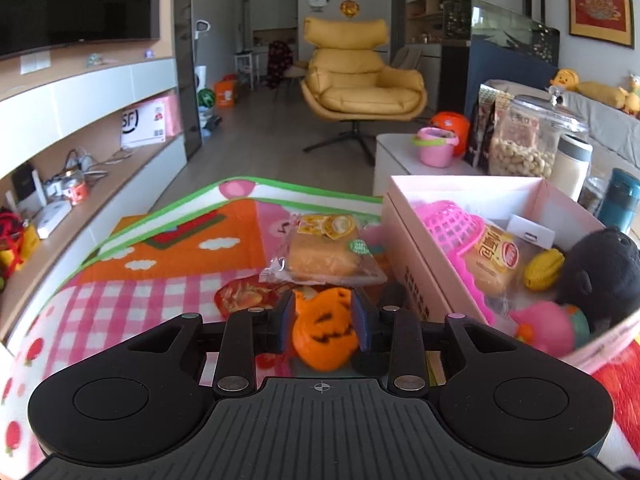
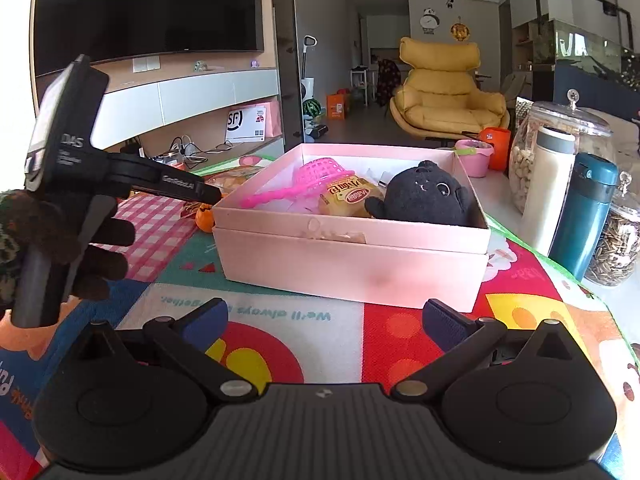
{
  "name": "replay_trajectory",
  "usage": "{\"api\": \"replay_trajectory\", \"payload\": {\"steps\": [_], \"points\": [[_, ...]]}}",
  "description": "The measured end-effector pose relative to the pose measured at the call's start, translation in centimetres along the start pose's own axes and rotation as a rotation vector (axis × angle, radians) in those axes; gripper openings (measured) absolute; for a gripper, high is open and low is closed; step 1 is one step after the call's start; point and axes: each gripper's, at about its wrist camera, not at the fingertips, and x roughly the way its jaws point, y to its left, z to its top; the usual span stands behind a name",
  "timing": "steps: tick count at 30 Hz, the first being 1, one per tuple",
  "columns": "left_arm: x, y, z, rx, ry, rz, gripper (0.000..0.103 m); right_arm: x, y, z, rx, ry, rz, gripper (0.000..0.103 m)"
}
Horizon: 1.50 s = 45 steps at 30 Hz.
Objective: Organize objects
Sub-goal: 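Grasp the orange pumpkin toy with the left tool, then grasp the bagged yellow-labelled bun with the right tool while the left tool holds the pumpkin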
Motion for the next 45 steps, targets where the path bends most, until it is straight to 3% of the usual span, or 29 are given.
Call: {"api": "replay_trajectory", "payload": {"steps": [4, 9, 16, 20, 24, 28, 33, 36, 40, 45], "points": [[1.4, -0.9, -0.1, 0.033, 0.028, 0.004, 0.044, 0.1, 0.1, 0.0, -0.004, 0.008, 0.01, 0.103], [2.1, -0.2, 0.0, -0.027, 0.037, -0.002, 0.053, 0.2, 0.1, 0.0, 0.002, 0.013, 0.01, 0.103], [1.3, -0.3, -0.6, 0.015, 0.046, 0.01, 0.05, 0.4, 0.0, 0.0, 0.018, 0.023, 0.003, 0.103], [-3.1, 0.8, -2.3, -0.078, 0.033, -0.105, 0.049, 0.4, -0.2, 0.0, 0.029, 0.019, -0.006, 0.103], [-8.7, 0.6, -5.4, -0.068, 0.047, -0.219, 0.049, 0.6, 0.0, 0.0, 0.017, 0.027, -0.006, 0.103], [-10.4, 0.0, -8.5, -0.06, 0.122, -0.274, 0.049, 1.2, 0.2, 0.1, 0.007, 0.067, -0.02, 0.103], [-11.4, 1.4, -10.1, -0.138, 0.072, -0.323, 0.048, 2.0, 0.8, 0.6, -0.045, 0.143, -0.058, 0.103], [-11.7, 2.8, -11.1, -0.194, 0.047, -0.367, 0.048, 1.6, 2.0, 2.4, -0.104, 0.162, -0.054, 0.103], [-12.2, 4.5, -11.7, -0.259, 0.019, -0.41, 0.048, 1.4, 4.2, 7.1, -0.173, 0.158, -0.001, 0.103], [-12.0, 5.6, -12.1, -0.337, -0.009, -0.465, 0.048, 6.9, 7.3, 13.7, -0.216, 0.231, 0.03, 0.103]]}}
